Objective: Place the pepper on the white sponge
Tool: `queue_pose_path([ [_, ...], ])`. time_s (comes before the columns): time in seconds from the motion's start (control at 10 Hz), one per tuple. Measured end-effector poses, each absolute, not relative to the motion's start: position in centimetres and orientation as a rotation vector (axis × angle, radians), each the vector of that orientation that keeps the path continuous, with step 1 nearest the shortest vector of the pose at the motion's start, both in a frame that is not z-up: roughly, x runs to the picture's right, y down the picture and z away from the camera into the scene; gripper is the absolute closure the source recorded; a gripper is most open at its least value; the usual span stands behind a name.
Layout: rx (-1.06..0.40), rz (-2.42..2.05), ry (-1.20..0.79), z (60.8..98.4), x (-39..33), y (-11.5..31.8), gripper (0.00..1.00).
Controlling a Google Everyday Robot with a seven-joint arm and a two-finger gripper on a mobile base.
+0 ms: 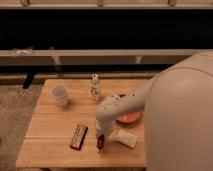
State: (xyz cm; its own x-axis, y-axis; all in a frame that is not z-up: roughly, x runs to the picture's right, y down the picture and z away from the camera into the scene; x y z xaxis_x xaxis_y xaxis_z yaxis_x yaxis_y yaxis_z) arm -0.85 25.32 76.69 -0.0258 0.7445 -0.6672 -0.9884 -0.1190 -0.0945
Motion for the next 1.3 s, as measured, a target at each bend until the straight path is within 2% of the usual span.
queue_pose_path([
  [0.5,-0.639,1.705,0.476,76.6,7.3,25.3,1.0],
  [0.8,-0.64,1.71,0.47,76.6,7.4,25.2,0.79],
  [1.0,-0.64,1.71,0.469,76.6,7.3,25.2,0.55],
  [1.1,-0.64,1.71,0.47,76.6,7.4,25.2,0.48],
  [1.3,-0.64,1.71,0.47,76.6,7.4,25.2,0.26],
])
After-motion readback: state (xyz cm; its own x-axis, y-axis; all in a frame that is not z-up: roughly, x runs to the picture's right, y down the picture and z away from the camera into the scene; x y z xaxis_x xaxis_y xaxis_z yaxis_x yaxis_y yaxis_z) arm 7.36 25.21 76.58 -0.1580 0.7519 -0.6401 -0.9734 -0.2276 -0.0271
